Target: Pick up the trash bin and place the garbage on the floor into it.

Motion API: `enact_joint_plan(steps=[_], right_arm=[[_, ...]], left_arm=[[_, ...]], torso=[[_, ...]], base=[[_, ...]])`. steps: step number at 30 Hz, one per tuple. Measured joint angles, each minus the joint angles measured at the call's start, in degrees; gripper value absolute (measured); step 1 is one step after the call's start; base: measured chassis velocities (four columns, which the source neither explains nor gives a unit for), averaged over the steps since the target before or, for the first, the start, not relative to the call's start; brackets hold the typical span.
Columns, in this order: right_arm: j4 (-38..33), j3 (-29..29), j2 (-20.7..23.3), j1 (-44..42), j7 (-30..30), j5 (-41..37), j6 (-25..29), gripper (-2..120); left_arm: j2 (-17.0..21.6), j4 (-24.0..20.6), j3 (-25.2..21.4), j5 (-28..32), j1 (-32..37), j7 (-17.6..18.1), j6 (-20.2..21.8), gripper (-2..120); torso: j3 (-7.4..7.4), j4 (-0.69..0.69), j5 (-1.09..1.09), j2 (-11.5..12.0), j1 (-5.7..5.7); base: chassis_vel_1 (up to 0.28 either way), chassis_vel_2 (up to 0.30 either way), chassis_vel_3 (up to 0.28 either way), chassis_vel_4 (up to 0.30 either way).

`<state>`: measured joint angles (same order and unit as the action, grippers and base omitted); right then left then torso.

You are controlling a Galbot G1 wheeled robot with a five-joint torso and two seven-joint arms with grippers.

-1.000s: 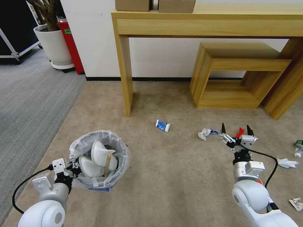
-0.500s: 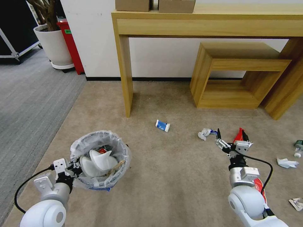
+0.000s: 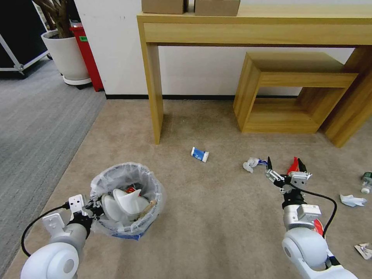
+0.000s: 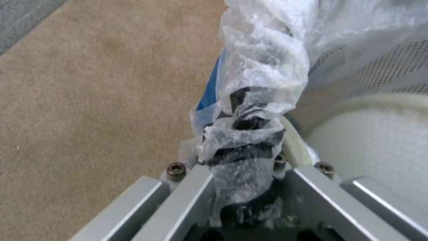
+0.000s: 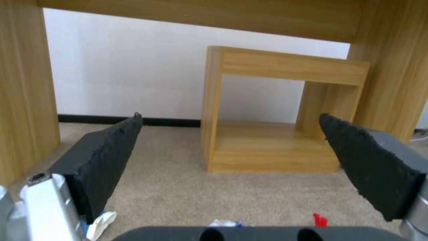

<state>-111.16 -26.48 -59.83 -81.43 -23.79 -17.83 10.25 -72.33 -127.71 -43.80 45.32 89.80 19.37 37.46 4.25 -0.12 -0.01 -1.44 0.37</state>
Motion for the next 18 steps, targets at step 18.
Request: enact_joint_plan(steps=[18], right_arm=[[0.21,-0.83,-0.50,-0.55,0.50,-0.14,0.40,100]], left_arm=[[1.71,1.81,-0.18,2.01,-0.44,0.35,0.34,0]], torso=[[0.00,0.00,0.00,0.00,0.00]], base=[[0.000,0.000,0.000,0.000]])
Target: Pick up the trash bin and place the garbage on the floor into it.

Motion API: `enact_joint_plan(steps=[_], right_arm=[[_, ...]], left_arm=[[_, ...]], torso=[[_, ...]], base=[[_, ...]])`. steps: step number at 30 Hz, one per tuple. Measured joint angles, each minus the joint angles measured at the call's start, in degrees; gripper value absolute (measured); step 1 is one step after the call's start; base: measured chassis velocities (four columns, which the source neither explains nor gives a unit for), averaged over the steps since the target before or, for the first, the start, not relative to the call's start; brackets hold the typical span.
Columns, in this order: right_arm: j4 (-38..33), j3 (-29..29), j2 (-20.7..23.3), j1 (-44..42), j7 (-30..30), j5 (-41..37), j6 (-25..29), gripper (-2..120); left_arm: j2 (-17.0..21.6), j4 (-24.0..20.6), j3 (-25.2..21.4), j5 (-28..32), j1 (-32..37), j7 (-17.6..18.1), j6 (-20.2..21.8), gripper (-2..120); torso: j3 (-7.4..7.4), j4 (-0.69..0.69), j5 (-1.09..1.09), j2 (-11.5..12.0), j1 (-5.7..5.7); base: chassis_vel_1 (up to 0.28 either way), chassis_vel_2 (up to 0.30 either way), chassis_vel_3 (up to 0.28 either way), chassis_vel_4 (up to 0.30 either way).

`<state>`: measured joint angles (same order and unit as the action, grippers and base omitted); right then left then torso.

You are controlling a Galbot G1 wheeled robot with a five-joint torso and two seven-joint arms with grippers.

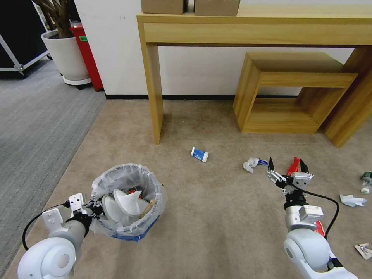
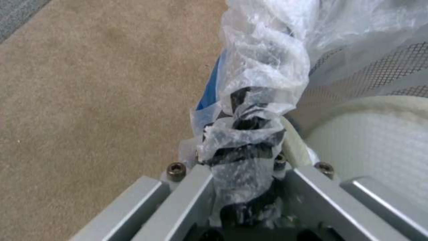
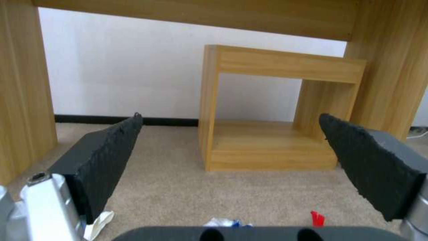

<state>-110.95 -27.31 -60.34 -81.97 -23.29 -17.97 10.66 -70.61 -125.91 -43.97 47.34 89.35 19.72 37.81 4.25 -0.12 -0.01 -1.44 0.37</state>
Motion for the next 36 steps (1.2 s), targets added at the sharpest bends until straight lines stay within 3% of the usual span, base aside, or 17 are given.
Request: enact_joint_plan(steps=[36], right_arm=[[0.52,-0.12,-1.41,-0.28,0.53,1.00,0.45,100]], left_arm=[[-0.18,1.03,0.35,-0.37,-0.41,-0.82,-0.78,0]], torso=[[0.00,0.00,0.00,0.00,0.01]], base=[[-0.084,0.085,0.092,-0.085]])
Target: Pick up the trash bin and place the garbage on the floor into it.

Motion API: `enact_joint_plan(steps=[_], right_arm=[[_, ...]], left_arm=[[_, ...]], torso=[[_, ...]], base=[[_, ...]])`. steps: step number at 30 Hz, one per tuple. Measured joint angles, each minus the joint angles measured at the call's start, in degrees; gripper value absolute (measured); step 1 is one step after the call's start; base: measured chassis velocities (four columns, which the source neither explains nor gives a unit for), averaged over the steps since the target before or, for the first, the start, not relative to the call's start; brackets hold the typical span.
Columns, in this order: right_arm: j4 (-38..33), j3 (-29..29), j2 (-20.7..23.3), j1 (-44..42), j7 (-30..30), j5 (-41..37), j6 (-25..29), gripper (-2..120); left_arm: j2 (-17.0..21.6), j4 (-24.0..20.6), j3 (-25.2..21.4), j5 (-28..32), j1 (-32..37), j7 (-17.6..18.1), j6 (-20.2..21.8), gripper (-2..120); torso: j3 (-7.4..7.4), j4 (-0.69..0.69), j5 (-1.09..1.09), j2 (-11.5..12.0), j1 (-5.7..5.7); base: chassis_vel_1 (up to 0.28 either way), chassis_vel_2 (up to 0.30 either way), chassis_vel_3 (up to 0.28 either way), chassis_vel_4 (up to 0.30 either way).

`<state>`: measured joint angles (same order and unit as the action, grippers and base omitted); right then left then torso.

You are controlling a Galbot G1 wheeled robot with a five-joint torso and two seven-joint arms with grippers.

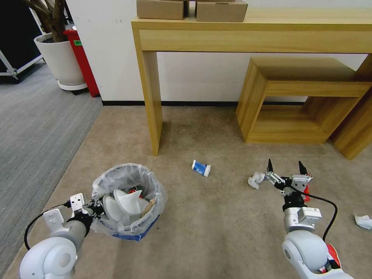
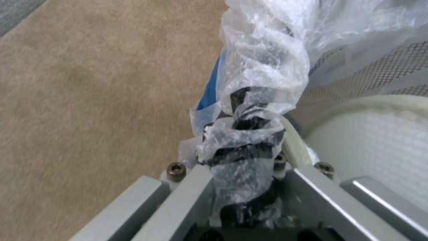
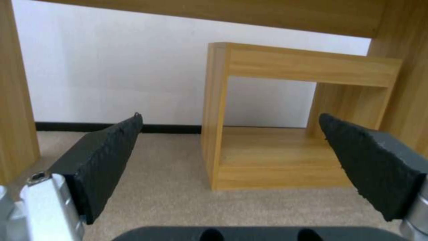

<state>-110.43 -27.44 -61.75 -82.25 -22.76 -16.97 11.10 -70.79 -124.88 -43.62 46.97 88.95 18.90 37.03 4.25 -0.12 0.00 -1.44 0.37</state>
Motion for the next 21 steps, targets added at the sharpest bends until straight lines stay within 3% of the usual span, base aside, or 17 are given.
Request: enact_joint_plan(steps=[21], right_arm=[[0.19,0.21,-0.03,0.05,0.03,0.81,0.40,100]], left_arm=[[-0.22,0.05,0.24,-0.18,-0.03,0.00,-0.12,0]], torso=[[0.00,0.00,0.00,0.00,0.00]], base=[[-0.119,0.127,0.129,-0.129]])
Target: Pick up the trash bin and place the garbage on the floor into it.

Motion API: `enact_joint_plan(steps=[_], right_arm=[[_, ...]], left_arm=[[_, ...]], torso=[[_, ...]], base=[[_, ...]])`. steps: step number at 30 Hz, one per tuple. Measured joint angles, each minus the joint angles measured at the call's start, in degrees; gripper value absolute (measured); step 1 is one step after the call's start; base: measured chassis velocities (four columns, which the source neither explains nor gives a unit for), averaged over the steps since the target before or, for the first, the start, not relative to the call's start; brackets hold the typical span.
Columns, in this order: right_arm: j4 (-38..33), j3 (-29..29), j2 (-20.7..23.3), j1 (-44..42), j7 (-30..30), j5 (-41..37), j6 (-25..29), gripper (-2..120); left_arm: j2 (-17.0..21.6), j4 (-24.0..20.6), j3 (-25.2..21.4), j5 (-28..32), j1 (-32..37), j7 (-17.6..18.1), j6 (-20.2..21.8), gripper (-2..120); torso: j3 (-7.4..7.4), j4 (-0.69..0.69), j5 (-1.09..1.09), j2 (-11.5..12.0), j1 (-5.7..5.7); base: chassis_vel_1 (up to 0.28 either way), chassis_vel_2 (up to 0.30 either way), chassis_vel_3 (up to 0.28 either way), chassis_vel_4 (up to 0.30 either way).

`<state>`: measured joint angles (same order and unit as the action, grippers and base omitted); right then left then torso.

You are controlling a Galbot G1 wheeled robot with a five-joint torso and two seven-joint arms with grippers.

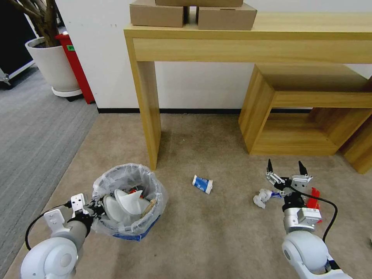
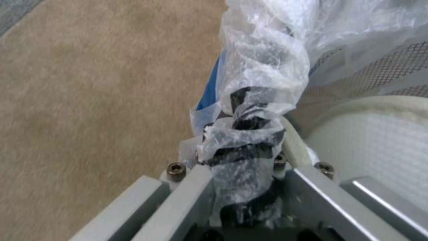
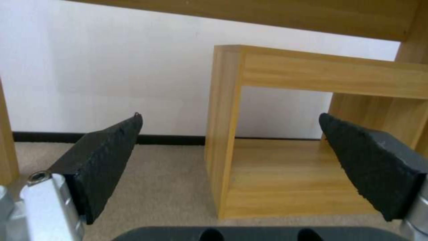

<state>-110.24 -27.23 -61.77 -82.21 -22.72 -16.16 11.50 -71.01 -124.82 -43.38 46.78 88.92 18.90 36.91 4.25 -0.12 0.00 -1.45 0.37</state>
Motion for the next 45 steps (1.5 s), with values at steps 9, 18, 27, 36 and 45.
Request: enact_joint_plan(steps=[9,18,27,36,45], right_arm=[[1.01,0.75,-0.07,0.59,0.25,0.77,1.33,100],[1.58,1.66,0.04,1.15,0.83,0.70,2.08,100],[2.29,2.00,0.40,1.51,1.67,0.57,3.26,100],[2.23,2.09,2.02,1.57,1.84,0.13,1.73,100],[1.93,3.21,4.40,2.41,2.60,-3.20,-1.64,100]], left_arm=[[-0.18,0.36,0.25,-0.06,-0.20,0.05,-0.05,0],[-0.40,0.64,0.27,-0.09,-0.28,0.12,-0.08,0],[-1.20,1.25,0.96,-0.56,-0.52,0.21,-0.07,0],[-1.47,1.55,0.96,-0.82,-0.59,0.29,0.09,0],[-2.44,2.06,0.96,-1.36,-0.49,0.32,0.10,0]], torso=[[0.00,0.00,0.00,0.00,0.00],[0.00,0.00,0.00,0.00,0.00],[0.00,0.00,0.00,0.00,-0.01],[0.00,0.00,-0.01,0.00,-0.01],[0.00,0.00,0.00,0.00,-0.01]], base=[[-0.120,0.124,0.119,-0.115],[-0.063,0.052,0.062,-0.051],[0.000,0.000,0.000,0.000],[0.000,0.000,0.000,0.000],[0.000,0.000,0.000,0.000]])
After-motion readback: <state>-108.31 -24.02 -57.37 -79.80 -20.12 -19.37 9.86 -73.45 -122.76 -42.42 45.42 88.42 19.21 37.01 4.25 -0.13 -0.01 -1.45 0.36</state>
